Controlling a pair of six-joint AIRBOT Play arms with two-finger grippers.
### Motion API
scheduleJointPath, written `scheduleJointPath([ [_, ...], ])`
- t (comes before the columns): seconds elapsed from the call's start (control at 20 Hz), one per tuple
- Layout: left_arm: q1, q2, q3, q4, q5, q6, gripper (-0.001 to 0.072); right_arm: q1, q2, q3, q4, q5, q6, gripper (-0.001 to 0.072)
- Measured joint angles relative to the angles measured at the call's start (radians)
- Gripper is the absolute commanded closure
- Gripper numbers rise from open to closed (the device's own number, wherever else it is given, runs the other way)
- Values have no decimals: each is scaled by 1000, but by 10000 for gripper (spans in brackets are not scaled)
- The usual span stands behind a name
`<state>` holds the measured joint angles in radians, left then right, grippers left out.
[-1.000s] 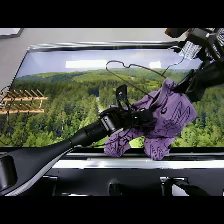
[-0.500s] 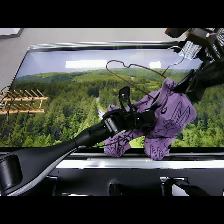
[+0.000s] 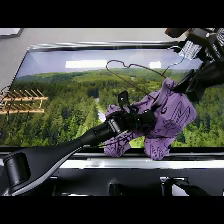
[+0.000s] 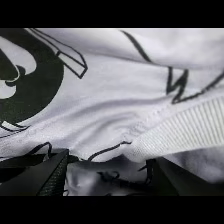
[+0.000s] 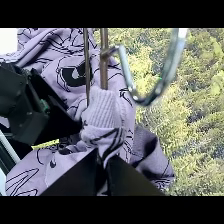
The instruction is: Fold the clothes and pants, and hang the long-sleeved shirts on hangers.
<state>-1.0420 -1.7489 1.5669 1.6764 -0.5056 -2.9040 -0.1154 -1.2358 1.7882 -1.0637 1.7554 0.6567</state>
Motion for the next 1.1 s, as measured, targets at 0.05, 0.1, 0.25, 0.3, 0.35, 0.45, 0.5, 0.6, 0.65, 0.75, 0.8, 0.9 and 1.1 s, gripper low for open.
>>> scheduleJointPath([
  [0.05, 0, -9, 11, 0, 1, -12, 165, 0, 0, 0, 0, 0, 0, 669],
  [0.1, 0, -18, 23, 0, 2, -26, 218, 0, 0, 0, 0, 0, 0, 669],
  [0.25, 5, -40, 41, -1, 2, -66, 372, 0, 0, 0, 0, 0, 0, 668],
  [0.3, 8, -45, 43, -1, 2, -76, 471, 0, 0, 0, 0, 0, 0, 668],
  [0.35, 11, -50, 46, -1, 2, -81, 530, 0, 0, 0, 0, 0, 0, 668],
  [0.45, 17, -56, 49, -1, 2, -89, 680, 0, 0, 0, 0, 0, 0, 668],
  [0.5, 21, -58, 50, -1, 1, -89, 680, 0, 0, 0, 0, 0, 0, 668],
  [0.6, 29, -60, 51, -1, 2, -93, 680, 0, 0, 0, 0, 0, 0, 668],
  [0.65, 34, -61, 51, -1, 1, -93, 681, 0, 0, 0, 0, 0, 0, 668],
  [0.75, 44, -58, 51, -1, 0, -93, 682, 0, 0, 0, 0, 0, -1, 669],
  [0.8, 49, -53, 51, -1, -1, -93, 683, 0, 0, 0, 0, 2, -1, 669],
  [0.9, 62, -36, 51, -1, -23, -79, 684, 0, 0, 0, -2, 8, -1, 669],
  [1.1, 82, 10, 51, -3, -111, 51, 684, 0, 0, 0, -19, 18, 6, 669],
])
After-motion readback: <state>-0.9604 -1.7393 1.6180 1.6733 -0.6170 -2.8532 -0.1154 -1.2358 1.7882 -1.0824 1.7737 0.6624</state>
